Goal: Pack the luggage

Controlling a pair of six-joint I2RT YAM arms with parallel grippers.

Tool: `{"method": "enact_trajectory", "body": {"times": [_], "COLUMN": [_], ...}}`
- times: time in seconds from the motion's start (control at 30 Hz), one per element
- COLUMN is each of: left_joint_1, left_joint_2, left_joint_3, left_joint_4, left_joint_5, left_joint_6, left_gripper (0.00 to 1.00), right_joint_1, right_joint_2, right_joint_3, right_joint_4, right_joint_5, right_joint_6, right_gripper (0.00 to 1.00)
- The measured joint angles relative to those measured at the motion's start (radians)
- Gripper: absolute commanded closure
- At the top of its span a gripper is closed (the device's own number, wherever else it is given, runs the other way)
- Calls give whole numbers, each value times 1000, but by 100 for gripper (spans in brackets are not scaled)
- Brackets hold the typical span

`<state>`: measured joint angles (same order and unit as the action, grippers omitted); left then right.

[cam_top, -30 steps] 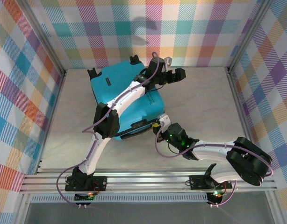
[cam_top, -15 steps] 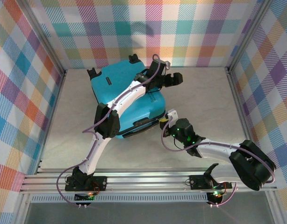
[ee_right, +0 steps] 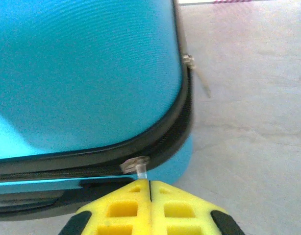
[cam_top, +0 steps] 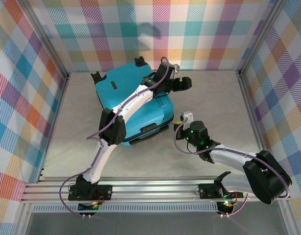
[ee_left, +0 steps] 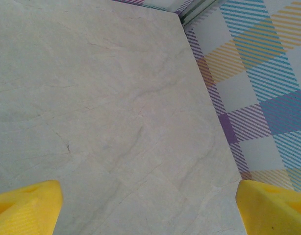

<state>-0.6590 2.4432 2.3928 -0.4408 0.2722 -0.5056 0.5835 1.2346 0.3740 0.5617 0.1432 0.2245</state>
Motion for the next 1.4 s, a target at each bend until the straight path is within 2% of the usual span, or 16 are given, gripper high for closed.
{"method": "enact_trajectory", "body": {"times": [0.2, 0.37, 0.73, 1.0, 1.3, 1.4], "left_joint_1": [-10, -15, -17, -17, -21, -25], "left_joint_2": [0, -7, -96, -140, -162, -225], "left_joint_3": [-36, -63, -225, -293, -293, -386], "left_joint_4": [8, 26, 142, 172, 66, 70], "left_joint_5": [18, 33, 60, 68, 70, 78], "left_joint_6": [6, 5, 28, 31, 62, 63], "left_gripper": [11, 12, 13, 14, 15, 15], "right_joint_1": [-63, -75, -87, -107, -122, -98], "right_joint_2": [-1, 17, 231, 353, 335, 295], "right_joint_3": [21, 41, 82, 100, 48, 14], "right_joint_4": [-31, -34, 214, 388, 456, 453], "right_joint_5": [5, -1, 3, -65, -176, -203], "right_joint_6": [8, 8, -1, -4, -6, -8], "right_gripper": [100, 100, 100, 100, 100, 100]}}
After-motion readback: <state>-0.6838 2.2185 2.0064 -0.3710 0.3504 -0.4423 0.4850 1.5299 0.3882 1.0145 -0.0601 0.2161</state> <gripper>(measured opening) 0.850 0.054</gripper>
